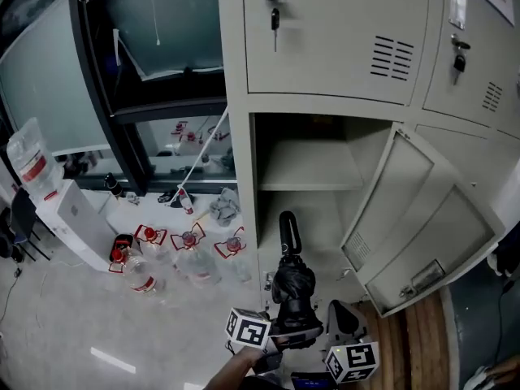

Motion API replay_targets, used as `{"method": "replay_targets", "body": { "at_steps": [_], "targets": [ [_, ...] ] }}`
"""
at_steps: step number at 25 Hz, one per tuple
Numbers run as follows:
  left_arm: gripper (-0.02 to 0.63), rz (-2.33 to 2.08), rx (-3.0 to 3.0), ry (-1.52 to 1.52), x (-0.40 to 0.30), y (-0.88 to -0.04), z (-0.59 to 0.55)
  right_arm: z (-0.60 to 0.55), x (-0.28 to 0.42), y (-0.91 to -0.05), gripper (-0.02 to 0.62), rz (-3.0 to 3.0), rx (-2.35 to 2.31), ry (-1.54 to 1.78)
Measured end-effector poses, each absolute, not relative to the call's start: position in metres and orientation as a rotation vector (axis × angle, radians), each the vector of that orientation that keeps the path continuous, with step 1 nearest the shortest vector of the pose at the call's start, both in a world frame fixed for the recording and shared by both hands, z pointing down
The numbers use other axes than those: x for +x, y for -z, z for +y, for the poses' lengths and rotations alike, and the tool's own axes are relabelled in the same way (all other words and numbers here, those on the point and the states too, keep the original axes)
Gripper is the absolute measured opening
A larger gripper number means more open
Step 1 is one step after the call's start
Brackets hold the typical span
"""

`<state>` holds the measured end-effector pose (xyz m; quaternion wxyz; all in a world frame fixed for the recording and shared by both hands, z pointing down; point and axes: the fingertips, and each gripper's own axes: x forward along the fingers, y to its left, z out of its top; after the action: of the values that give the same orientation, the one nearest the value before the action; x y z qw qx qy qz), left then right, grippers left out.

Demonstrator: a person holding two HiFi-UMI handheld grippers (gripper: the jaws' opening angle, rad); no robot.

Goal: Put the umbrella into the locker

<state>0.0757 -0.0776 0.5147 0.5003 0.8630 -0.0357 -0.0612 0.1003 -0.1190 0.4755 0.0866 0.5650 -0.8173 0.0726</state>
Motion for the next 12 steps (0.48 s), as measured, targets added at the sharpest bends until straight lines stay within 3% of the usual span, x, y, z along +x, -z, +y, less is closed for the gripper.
{"method": "replay_targets", "body": {
  "at_steps": [12],
  "targets": [
    [0.277,-0.010,2.064,0.136,0.076,-0.512,-0.135,-0.176,0.100,-0.473,0.002,-2.379,1.754,-0.204]
  ]
}}
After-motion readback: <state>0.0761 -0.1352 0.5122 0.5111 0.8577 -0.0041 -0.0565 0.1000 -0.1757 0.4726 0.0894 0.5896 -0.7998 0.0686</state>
